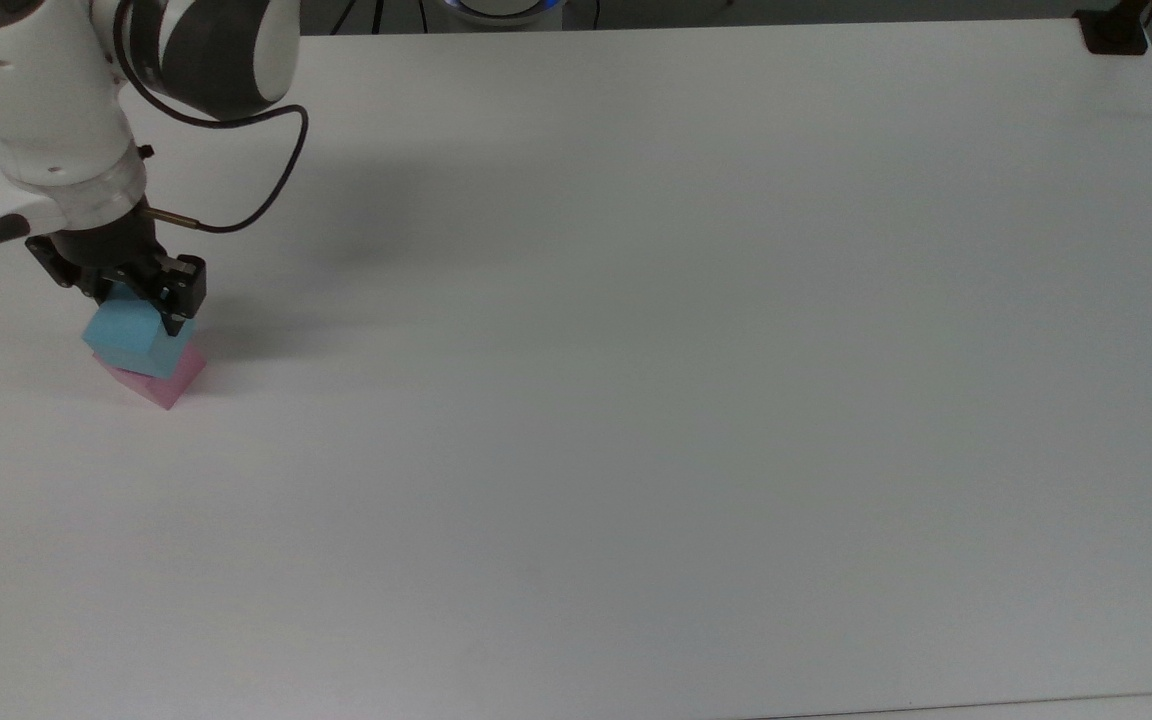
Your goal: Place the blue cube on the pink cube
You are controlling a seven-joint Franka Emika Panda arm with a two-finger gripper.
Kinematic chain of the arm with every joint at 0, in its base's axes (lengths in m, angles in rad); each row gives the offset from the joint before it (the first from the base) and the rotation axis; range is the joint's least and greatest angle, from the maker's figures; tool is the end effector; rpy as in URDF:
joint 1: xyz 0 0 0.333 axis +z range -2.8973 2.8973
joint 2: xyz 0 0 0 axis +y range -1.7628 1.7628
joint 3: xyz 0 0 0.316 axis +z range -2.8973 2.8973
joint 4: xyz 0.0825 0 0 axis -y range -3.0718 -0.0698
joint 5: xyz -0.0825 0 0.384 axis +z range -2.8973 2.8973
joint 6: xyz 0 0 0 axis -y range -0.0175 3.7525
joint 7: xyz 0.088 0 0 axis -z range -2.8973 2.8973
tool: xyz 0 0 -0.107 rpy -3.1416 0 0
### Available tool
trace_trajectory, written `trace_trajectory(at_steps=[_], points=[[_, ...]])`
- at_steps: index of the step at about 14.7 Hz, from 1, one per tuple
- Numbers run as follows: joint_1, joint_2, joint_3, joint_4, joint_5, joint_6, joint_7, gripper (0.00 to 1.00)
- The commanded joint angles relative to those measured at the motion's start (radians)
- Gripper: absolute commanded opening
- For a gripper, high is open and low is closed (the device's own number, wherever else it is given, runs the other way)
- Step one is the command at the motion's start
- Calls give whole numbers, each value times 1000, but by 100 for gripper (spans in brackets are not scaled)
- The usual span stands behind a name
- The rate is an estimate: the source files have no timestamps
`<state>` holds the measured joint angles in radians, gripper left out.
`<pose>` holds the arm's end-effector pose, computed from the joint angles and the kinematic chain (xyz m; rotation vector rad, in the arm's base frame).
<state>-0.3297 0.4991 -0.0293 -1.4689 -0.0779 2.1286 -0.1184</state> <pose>0.6683 -0.2506 0.4072 3.0010 -0.3011 0.2063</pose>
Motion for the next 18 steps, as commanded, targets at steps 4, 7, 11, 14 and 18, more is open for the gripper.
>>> trace_trajectory(at_steps=[4, 7, 11, 14, 18], points=[[-19, -1, 3, -19, 17, 14, -23, 100], [-19, -10, 3, -16, 17, 13, -23, 100], [26, -193, 14, -18, 17, -124, -20, 100], [174, -292, -3, -19, 12, -313, 78, 100], [312, -350, -18, -31, 12, -427, 273, 100]])
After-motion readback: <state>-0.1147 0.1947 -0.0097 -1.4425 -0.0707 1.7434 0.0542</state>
